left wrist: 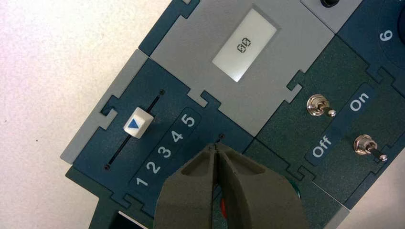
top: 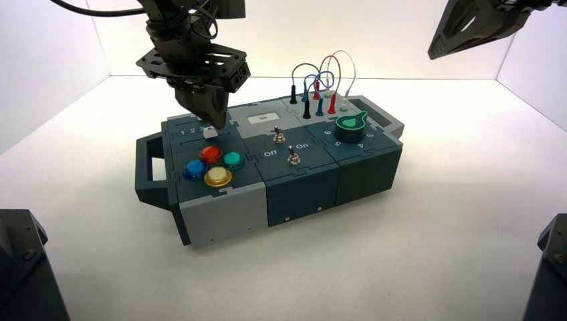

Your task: Move the bottom slider to position 2.

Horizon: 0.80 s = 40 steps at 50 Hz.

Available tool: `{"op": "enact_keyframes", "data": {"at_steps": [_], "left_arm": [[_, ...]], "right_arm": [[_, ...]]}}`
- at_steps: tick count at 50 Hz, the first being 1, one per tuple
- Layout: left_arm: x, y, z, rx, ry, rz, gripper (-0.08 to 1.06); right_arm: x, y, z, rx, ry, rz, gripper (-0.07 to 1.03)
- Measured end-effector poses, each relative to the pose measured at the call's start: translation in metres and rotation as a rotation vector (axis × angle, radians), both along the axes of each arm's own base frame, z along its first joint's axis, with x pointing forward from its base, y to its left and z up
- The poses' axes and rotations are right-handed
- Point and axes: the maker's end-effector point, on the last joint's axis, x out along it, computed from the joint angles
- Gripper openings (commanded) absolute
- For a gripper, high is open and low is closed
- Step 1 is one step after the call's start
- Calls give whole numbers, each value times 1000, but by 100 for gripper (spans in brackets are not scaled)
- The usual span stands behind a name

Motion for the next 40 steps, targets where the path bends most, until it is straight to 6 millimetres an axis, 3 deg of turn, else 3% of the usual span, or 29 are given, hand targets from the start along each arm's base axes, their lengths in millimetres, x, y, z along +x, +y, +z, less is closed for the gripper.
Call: {"op": "enact_keyframes", "data": {"at_steps": [40], "left_arm": [[-13,10,-10,29,30,-8,-3]], "right_arm": [[0,0,0,0,0,2,-2]]}}
